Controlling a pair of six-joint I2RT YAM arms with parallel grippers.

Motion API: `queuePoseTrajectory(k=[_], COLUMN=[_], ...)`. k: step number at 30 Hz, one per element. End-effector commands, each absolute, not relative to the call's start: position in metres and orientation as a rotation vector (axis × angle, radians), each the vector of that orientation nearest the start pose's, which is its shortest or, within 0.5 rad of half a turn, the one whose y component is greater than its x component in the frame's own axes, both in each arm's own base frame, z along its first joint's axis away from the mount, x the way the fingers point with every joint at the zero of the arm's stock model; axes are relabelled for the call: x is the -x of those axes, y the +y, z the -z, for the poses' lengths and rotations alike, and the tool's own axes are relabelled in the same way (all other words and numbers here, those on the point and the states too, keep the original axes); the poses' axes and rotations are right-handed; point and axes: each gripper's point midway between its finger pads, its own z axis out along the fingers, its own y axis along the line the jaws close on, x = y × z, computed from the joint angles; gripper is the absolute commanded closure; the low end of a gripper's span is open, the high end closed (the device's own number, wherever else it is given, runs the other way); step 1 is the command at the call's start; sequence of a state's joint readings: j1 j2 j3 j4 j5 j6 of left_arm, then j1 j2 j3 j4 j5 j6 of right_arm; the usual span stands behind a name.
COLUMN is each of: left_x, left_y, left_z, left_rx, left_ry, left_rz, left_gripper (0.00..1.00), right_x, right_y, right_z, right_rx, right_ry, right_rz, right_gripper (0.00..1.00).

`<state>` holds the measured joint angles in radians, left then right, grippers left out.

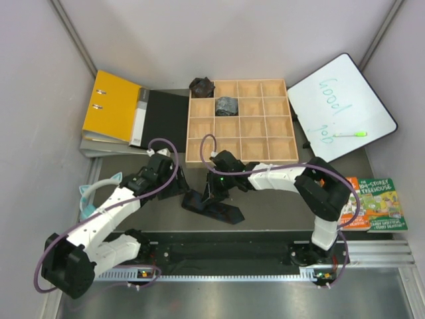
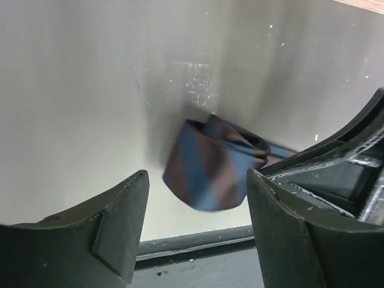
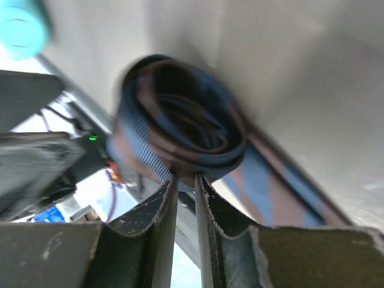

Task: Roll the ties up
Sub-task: Roll the tie at the center of the board.

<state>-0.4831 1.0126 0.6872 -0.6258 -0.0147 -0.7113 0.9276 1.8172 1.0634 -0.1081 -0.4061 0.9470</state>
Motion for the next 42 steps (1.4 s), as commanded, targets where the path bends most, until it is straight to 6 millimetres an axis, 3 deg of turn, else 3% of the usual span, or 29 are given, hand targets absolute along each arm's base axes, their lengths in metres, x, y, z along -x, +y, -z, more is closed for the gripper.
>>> queuePoseTrajectory(k=[1, 7, 25, 34, 36, 40, 42], left_x=[-0.216, -0.217, -0.213, -0.191, -0.187, -0.183, -0.186], left_y=[-0.15, -0.157, -0.161, -0.162, -0.161, -0.16, -0.156], left_z=[-0.095, -0.084, -0.041, -0.019, -0.017, -0.024, -0.035], left_rx=[0.277, 0.264, 0.23, 0.272, 0.281, 0.288, 0.289], left_ry=[2.527, 2.528, 2.558, 2.635, 2.626, 2.611, 2.584], left_rz=[0.545, 0.597, 0.616, 0.664, 0.677, 0.687, 0.671], left_gripper=[0.27, 0.27, 0.39, 0.48, 0.51, 0.79, 0.87], right_x=[-0.178, -0.174, -0.175, -0.176, -0.176, -0.176, -0.177], right_y=[0.402, 0.397, 0.385, 0.384, 0.383, 0.384, 0.385], right_z=[-0.047, -0.031, -0.02, -0.019, -0.019, -0.019, -0.022], right_rx=[0.191, 0.182, 0.159, 0.151, 0.148, 0.149, 0.151], right_ry=[2.782, 2.816, 2.848, 2.857, 2.857, 2.86, 2.855], right_rz=[-1.146, -1.123, -1.065, -1.062, -1.056, -1.052, -1.059], right_gripper=[0.81, 0.82, 0.82, 0.82, 0.82, 0.82, 0.82])
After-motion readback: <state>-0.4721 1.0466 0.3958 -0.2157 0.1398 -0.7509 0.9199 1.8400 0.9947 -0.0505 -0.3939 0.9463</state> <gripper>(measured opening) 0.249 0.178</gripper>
